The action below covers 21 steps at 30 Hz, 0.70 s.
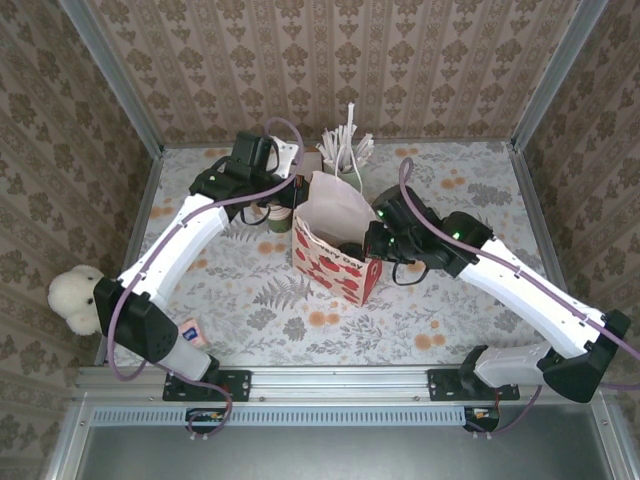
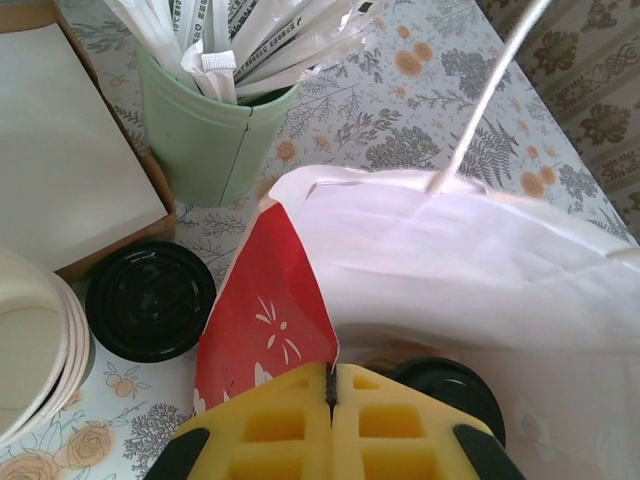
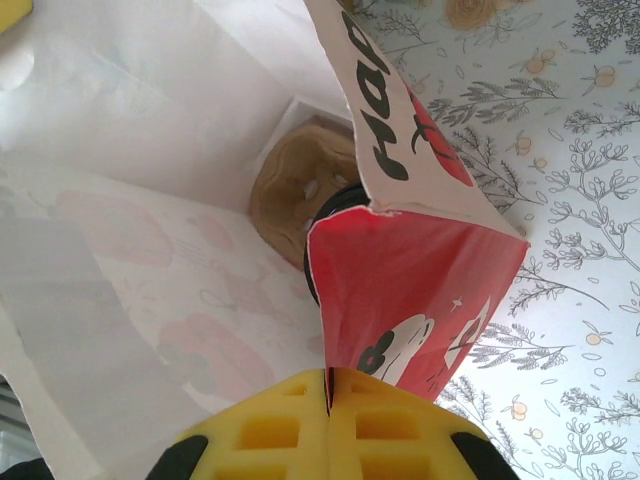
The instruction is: Pack the takeout coffee
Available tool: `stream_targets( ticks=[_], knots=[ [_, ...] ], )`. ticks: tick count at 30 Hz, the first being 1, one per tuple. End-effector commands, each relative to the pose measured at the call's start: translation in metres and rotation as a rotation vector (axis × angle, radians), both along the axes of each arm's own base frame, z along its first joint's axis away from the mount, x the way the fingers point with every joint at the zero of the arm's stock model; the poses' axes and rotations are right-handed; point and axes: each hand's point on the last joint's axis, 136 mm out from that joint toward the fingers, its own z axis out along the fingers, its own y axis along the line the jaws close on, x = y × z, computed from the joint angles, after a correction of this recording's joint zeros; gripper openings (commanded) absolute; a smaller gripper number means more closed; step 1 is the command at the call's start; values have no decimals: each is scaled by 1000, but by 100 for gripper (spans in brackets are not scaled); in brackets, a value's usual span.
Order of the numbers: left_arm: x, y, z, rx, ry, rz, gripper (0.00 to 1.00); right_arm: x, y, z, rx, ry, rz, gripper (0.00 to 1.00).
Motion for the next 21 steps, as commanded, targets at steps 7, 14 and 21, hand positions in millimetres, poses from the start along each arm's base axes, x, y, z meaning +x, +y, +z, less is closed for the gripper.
stream_targets(
  ticks=[7,14,21],
  knots=[
    [-11,-18,19,-100,13,58,0,32,-36,13,-94,-40,87,0],
    [-16,-46,27,-148,35,7,0,51,-72,5,-141,-36,39,0],
    [-25,-46,24,-132,58,16,0,55,-87,9,-144,-41,68,0]
  ],
)
